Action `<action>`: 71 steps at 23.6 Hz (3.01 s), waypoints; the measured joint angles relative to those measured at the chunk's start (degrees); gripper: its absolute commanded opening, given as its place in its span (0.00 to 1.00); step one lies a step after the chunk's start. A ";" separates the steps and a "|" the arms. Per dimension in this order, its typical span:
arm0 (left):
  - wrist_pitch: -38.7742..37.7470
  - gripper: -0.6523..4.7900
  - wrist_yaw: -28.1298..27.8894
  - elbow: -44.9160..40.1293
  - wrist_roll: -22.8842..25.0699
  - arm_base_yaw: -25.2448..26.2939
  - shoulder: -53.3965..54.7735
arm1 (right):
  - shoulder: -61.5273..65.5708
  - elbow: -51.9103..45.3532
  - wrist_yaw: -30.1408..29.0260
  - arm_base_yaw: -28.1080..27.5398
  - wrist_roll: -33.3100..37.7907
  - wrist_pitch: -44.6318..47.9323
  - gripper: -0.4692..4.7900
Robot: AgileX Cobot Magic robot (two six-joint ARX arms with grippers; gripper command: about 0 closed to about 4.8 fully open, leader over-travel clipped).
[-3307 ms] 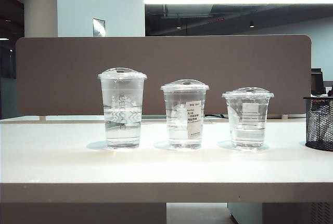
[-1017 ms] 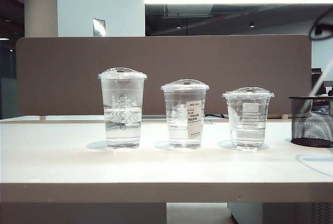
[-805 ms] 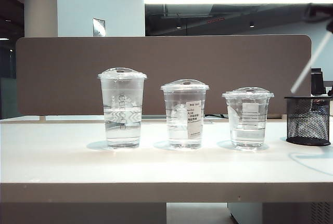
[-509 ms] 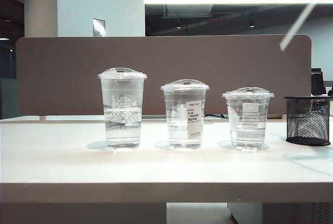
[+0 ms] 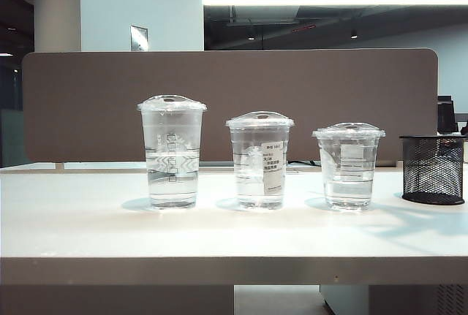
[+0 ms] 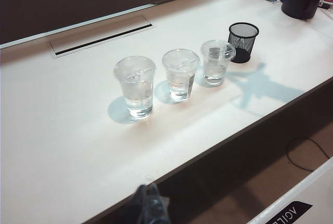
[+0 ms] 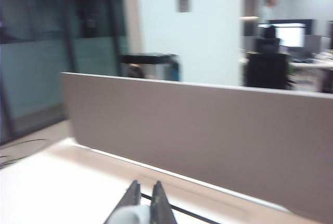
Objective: Pick up the straw and insert it into the large coffee cup.
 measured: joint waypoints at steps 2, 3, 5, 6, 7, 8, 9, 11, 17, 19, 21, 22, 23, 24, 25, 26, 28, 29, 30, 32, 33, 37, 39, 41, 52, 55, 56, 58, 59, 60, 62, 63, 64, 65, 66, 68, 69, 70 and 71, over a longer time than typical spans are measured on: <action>0.00 0.11 0.00 0.02 0.00 0.00 -0.02 | 1.01 2.36 -1.90 1.90 0.00 -0.46 0.17; 0.00 0.11 -0.02 0.02 0.00 -0.02 0.00 | 1.77 3.32 -2.80 2.86 -0.02 -0.48 0.17; 0.00 0.11 -0.02 0.02 0.00 -0.02 -0.02 | 4.28 5.99 -3.19 6.64 0.00 -1.55 0.17; 0.00 0.11 0.00 0.02 0.00 -0.02 -0.02 | 5.55 7.04 -3.17 8.35 -0.02 -2.08 0.17; 0.00 0.11 0.00 0.02 0.00 -0.02 0.00 | 7.23 8.09 -3.17 10.43 -0.02 -2.93 0.17; 0.00 0.11 0.00 0.02 0.00 0.00 0.02 | 8.66 8.87 -3.26 11.89 -0.02 -3.50 0.17; 0.00 0.11 0.00 0.02 0.00 0.00 0.00 | 10.29 9.64 -3.37 13.27 -0.02 -3.85 0.17; 0.00 0.11 0.00 0.02 0.00 -0.02 0.00 | 12.72 10.64 -3.37 14.88 -0.07 -4.72 0.16; 0.00 0.11 0.00 0.00 0.00 0.00 0.02 | 19.45 12.96 -2.29 20.52 -0.15 -6.05 0.17; 0.00 0.11 -0.02 0.02 0.00 -0.02 -0.04 | 20.94 12.94 -2.23 22.14 -0.77 -6.54 0.16; 0.00 0.11 0.00 0.02 0.00 -0.02 -0.09 | 21.97 12.94 -2.10 23.54 -1.62 -7.04 0.17; 0.00 0.11 0.00 0.02 0.00 -0.02 -0.09 | 22.38 12.94 -2.03 24.35 -2.27 -7.37 0.16; 0.00 0.11 0.00 0.02 0.00 -0.02 -0.04 | 22.60 12.92 -2.05 25.11 -2.71 -7.45 0.16; 0.00 0.11 0.00 0.02 0.00 0.00 -0.02 | 22.62 12.94 -2.03 25.49 -2.97 -7.45 0.17; 0.00 0.11 0.00 0.02 0.00 0.00 0.00 | 22.62 12.94 -2.10 26.01 -3.06 -7.41 0.16; 0.00 0.11 0.02 0.02 0.00 0.00 -0.07 | 22.64 12.98 -2.10 26.40 -3.45 -7.37 0.16; 0.00 0.11 -0.07 0.02 0.00 0.00 -0.09 | 23.23 13.03 -1.73 26.77 -5.20 -7.87 0.16; 0.00 0.11 -0.07 0.02 0.00 0.00 0.00 | 23.43 13.00 -1.53 26.77 -5.57 -8.13 0.17; 0.00 0.11 -0.02 0.02 0.00 0.00 0.00 | 23.50 13.00 -1.09 26.80 -5.70 -8.55 0.17; 0.00 0.11 -0.04 0.02 0.00 0.00 -0.02 | 23.91 13.03 -0.72 26.88 -5.90 -8.94 0.17; -0.02 0.11 -0.04 0.02 0.00 0.00 -0.04 | 24.30 13.03 -0.74 26.97 -5.97 -8.96 0.16; -0.02 0.11 -0.02 0.02 0.00 0.00 -0.02 | 25.53 13.00 -0.76 27.10 -6.01 -10.29 0.16; -0.02 0.11 -0.02 0.02 0.00 0.00 -0.02 | 26.10 13.00 -0.68 27.39 -6.01 -10.58 0.17; -0.04 0.11 0.00 0.02 0.00 0.00 -0.04 | 26.69 13.03 -0.74 28.06 -6.01 -10.67 0.17; -0.04 0.11 0.00 0.02 0.00 0.00 -0.02 | 28.04 13.03 -0.57 28.92 -6.45 -11.04 0.17; -0.04 0.11 0.00 0.02 0.00 0.00 0.00 | 28.06 14.71 -0.26 28.92 -9.07 -15.06 0.16; -0.04 0.11 -0.02 0.02 0.00 0.00 0.00 | 28.06 15.17 -0.24 28.92 -9.81 -16.17 0.16; -0.04 0.11 -0.02 0.02 0.00 0.00 -0.02 | 28.02 15.54 -0.24 28.94 -10.51 -17.55 0.16; -0.04 0.11 -0.02 0.02 0.00 0.00 -0.02 | 28.02 15.58 -0.20 28.94 -10.58 -17.92 0.17; -0.04 0.11 -0.02 0.02 0.00 0.00 -0.02 | 28.02 15.58 -0.17 28.92 -10.64 -18.05 0.17; -0.04 0.11 0.00 0.02 0.00 0.00 -0.02 | 27.85 15.56 -0.02 28.92 -10.75 -18.53 0.17; -0.04 0.11 0.00 0.02 0.00 0.00 -0.02 | 27.63 15.56 0.00 28.92 -10.75 -18.86 0.17; -0.02 0.11 -0.02 0.02 0.00 0.00 -0.02 | 27.39 15.56 0.02 28.92 -10.78 -19.26 0.16; -0.04 0.11 -0.02 0.02 0.00 0.00 -0.02 | 26.80 15.56 0.02 28.92 -10.78 -19.69 0.17; -0.04 0.11 0.00 0.02 0.00 0.00 -0.02 | 26.53 15.58 0.00 28.92 -10.75 -19.87 0.17; -0.04 0.11 0.00 0.02 0.00 0.00 -0.04 | 25.55 15.58 0.57 28.92 -10.78 -20.31 0.17; -0.04 0.11 -0.02 0.02 0.00 0.00 -0.02 | 25.33 15.58 0.63 28.92 -10.78 -20.46 0.17; -0.04 0.11 0.00 0.02 0.00 0.00 -0.02 | 25.05 15.58 0.72 28.89 -10.75 -20.50 0.17; -0.04 0.11 -0.02 0.02 0.00 0.00 -0.02 | 24.90 15.58 0.74 28.89 -10.78 -20.48 0.17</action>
